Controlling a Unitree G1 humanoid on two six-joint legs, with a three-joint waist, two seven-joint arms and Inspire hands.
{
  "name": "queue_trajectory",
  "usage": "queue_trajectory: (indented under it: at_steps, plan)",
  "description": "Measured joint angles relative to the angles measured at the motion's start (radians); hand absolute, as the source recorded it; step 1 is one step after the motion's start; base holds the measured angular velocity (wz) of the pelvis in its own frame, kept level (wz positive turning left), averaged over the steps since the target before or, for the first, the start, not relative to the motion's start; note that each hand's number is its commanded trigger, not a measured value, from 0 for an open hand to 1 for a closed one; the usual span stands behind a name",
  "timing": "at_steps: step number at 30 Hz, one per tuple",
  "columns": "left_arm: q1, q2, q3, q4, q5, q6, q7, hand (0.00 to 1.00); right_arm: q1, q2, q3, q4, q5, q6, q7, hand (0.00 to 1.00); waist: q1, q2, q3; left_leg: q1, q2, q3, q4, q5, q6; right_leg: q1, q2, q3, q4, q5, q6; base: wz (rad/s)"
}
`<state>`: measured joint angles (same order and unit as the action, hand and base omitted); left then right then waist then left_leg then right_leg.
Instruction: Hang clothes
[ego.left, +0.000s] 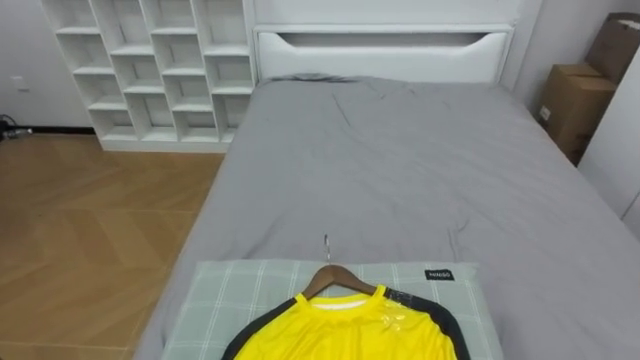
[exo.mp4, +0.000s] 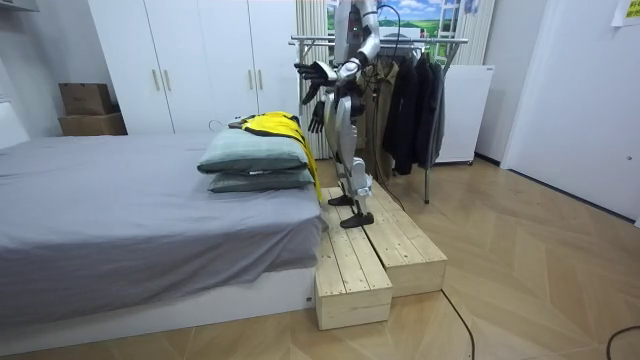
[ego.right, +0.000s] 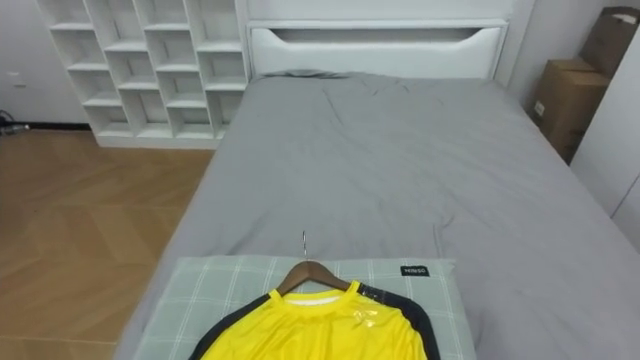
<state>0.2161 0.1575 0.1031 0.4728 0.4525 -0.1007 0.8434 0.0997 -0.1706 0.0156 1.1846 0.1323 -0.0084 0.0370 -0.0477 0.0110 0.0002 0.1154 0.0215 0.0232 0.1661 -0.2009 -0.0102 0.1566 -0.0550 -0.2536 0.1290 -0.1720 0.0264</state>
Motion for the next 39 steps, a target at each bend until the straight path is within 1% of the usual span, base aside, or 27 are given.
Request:
queue_trajectory:
  at_steps: [3, 7, 10, 12, 13, 15, 18, 21, 23, 26, 31, 34, 36, 39]
  plan:
    - [-0.014, 0.003, -0.028, -0.012, 0.010, -0.010, -0.005, 0.00, -0.001, 0.000, 0.000, 0.001, 0.002, -0.004, -0.002, 0.00, -0.001, 0.000, -0.0006, 0.000, 0.000, 0.000, 0.000, 0.000, 0.000, 0.000, 0.000, 0.000, 0.000, 0.000, 0.000, 0.00]
    - [-0.027, 0.002, -0.050, -0.014, 0.023, -0.011, -0.029, 0.00, -0.003, 0.000, 0.000, 0.012, -0.003, -0.004, -0.001, 0.00, -0.005, -0.002, -0.0003, -0.001, 0.000, 0.000, 0.000, 0.000, 0.000, -0.002, 0.000, 0.002, 0.000, 0.000, 0.000, 0.00]
    - [-0.029, 0.003, -0.055, -0.021, 0.069, -0.011, -0.033, 0.00, -0.004, 0.000, 0.000, 0.013, -0.005, -0.004, -0.001, 0.00, -0.010, -0.004, -0.0005, -0.005, 0.000, 0.004, 0.000, 0.000, 0.000, -0.007, 0.000, 0.005, 0.000, 0.000, 0.000, -0.02]
    - [-0.030, 0.006, -0.056, -0.053, 0.111, -0.007, -0.043, 0.00, -0.005, 0.000, 0.000, 0.018, -0.004, -0.004, -0.001, 0.00, -0.017, -0.007, -0.0018, -0.011, 0.000, 0.003, 0.001, 0.000, 0.000, -0.013, 0.000, 0.004, 0.002, 0.000, 0.000, 0.00]
    - [-0.030, 0.007, -0.059, -0.067, 0.115, -0.005, -0.045, 0.00, -0.004, -0.001, 0.000, 0.018, -0.004, -0.004, -0.001, 0.00, -0.018, -0.008, -0.0022, -0.011, 0.000, 0.002, 0.002, 0.000, 0.000, -0.013, 0.000, 0.004, 0.003, 0.000, 0.000, 0.00]
    - [-0.030, 0.017, -0.074, -0.127, 0.159, 0.001, -0.048, 0.00, -0.004, -0.005, 0.000, 0.017, -0.009, -0.004, -0.003, 0.00, -0.027, -0.007, -0.0022, -0.009, 0.000, 0.001, 0.002, 0.000, 0.000, -0.011, 0.000, 0.004, 0.004, 0.000, 0.000, 0.00]
    - [-0.037, 0.024, -0.097, -0.158, 0.218, 0.004, -0.050, 0.00, -0.005, -0.007, -0.001, 0.016, -0.028, -0.005, -0.003, 0.00, -0.036, -0.005, -0.0017, -0.006, 0.000, 0.004, 0.001, 0.000, 0.000, -0.009, 0.000, 0.005, 0.003, 0.000, 0.000, 0.00]
    - [-0.046, 0.029, -0.146, -0.160, 0.229, 0.009, -0.069, 0.00, -0.006, -0.012, -0.001, 0.016, -0.044, -0.005, -0.004, 0.00, -0.039, -0.003, -0.0009, -0.004, 0.000, 0.004, 0.001, 0.000, 0.000, -0.009, 0.000, 0.006, 0.003, 0.000, 0.000, 0.00]
    - [-0.046, 0.029, -0.163, -0.160, 0.251, 0.012, -0.083, 0.00, -0.006, -0.013, -0.001, 0.017, -0.051, -0.005, -0.006, 0.00, -0.039, -0.004, -0.0003, -0.003, 0.000, 0.004, 0.001, 0.000, 0.000, -0.012, 0.000, 0.007, 0.003, 0.000, 0.000, 0.00]
    - [-0.060, 0.029, -0.174, -0.160, 0.283, 0.017, -0.109, 0.00, -0.006, -0.014, 0.000, 0.017, -0.060, -0.004, -0.016, 0.00, -0.042, -0.003, 0.0012, -0.002, 0.000, 0.005, 0.001, 0.000, 0.000, -0.016, 0.000, 0.006, 0.003, 0.000, 0.000, 0.00]
    - [-0.085, 0.029, -0.185, -0.159, 0.307, 0.021, -0.112, 0.00, -0.004, -0.015, 0.002, 0.021, -0.060, -0.004, -0.035, 0.00, -0.043, 0.000, 0.0024, -0.007, 0.000, 0.007, 0.000, 0.000, 0.000, -0.013, 0.000, 0.007, 0.003, 0.000, 0.000, 0.00]
    - [-0.100, 0.030, -0.185, -0.133, 0.306, 0.035, -0.114, 0.00, -0.001, -0.015, 0.002, 0.021, -0.054, -0.003, -0.046, 0.00, -0.044, 0.002, 0.0030, -0.006, 0.000, 0.010, 0.000, 0.000, 0.000, -0.013, 0.000, 0.010, 0.003, 0.000, 0.000, -0.01]
    - [-0.107, 0.029, -0.192, -0.115, 0.306, 0.060, -0.130, 0.00, -0.002, -0.015, 0.003, 0.022, -0.054, -0.001, -0.049, 0.00, -0.053, 0.003, 0.0042, -0.005, 0.000, 0.012, 0.000, 0.000, 0.000, -0.013, -0.001, 0.012, 0.003, 0.000, 0.000, 0.00]
    - [-0.109, 0.030, -0.197, -0.085, 0.307, 0.079, -0.166, 0.00, 0.000, -0.015, 0.002, 0.022, -0.052, 0.000, -0.049, 0.00, -0.061, 0.005, 0.0048, -0.002, 0.000, 0.019, 0.000, 0.000, 0.000, -0.014, -0.001, 0.018, 0.003, 0.000, 0.000, -0.05]
